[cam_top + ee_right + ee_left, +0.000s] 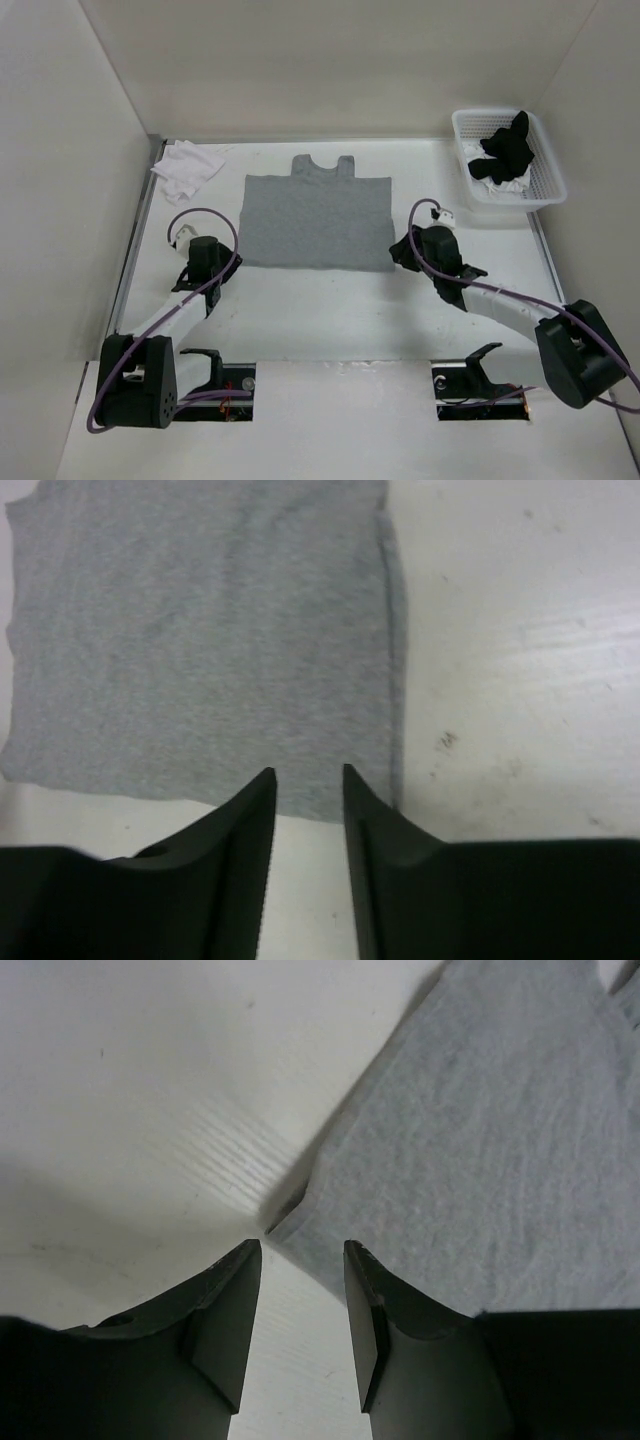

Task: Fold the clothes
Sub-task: Fold the tank top

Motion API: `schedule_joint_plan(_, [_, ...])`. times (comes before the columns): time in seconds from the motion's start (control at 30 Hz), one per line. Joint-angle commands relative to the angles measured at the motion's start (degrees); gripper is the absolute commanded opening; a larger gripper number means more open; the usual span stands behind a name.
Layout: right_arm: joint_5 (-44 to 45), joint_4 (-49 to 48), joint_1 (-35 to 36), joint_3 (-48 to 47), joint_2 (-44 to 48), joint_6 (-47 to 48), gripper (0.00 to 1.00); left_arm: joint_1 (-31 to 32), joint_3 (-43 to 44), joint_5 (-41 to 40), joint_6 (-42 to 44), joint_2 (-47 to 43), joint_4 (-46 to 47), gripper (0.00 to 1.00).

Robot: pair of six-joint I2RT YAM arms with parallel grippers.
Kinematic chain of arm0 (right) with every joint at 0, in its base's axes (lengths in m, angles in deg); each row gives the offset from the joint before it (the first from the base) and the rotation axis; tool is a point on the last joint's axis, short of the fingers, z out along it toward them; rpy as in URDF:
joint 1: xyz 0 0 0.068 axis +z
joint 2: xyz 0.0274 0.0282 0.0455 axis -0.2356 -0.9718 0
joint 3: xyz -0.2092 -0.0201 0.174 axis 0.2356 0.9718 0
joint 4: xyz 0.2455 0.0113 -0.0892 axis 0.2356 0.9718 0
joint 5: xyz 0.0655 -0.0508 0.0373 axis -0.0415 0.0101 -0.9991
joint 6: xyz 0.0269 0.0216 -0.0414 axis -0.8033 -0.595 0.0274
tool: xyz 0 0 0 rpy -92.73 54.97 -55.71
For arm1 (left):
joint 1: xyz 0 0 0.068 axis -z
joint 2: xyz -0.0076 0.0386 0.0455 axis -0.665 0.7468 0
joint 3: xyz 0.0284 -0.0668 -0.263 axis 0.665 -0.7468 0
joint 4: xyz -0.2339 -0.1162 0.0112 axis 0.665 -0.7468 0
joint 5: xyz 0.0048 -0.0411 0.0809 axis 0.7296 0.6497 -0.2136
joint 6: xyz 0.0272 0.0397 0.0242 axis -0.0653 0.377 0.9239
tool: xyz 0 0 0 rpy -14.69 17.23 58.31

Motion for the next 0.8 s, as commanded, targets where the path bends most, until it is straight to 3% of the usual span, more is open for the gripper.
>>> schedule_joint_plan(0.0, [2.8, -3.4, 0.3, 3.6, 2.0, -2.3, 0.4, -1.7, -0.8, 6.6, -2.1, 0.2, 3.6, 0.37])
schedule_joint_plan(0.17, [-0.7, -4.0, -2.2, 6.2, 0.1, -5.4, 0.49, -2.5, -0.5, 7.7, -2.3, 3.6, 5.2, 0.36])
schedule_joint_plan(0.37, [-2.0, -3.8, -2.4, 6.3, -1.9, -6.8, 0.49, -3.1, -0.8, 6.6, -2.4, 6.3, 5.5, 0.32])
schedule_joint_plan(0.57, [-4.4, -3.2, -2.0, 5.4, -5.7, -9.3, 0.41, -3.3, -1.0, 6.5, -2.5, 9.0, 7.5, 0.26])
schedule_joint_plan(0.77, [-3.8, -3.6, -1.5, 5.3, -6.0, -10.5, 0.32, -3.4, -1.1, 6.5, -2.3, 9.9, 9.0, 0.14])
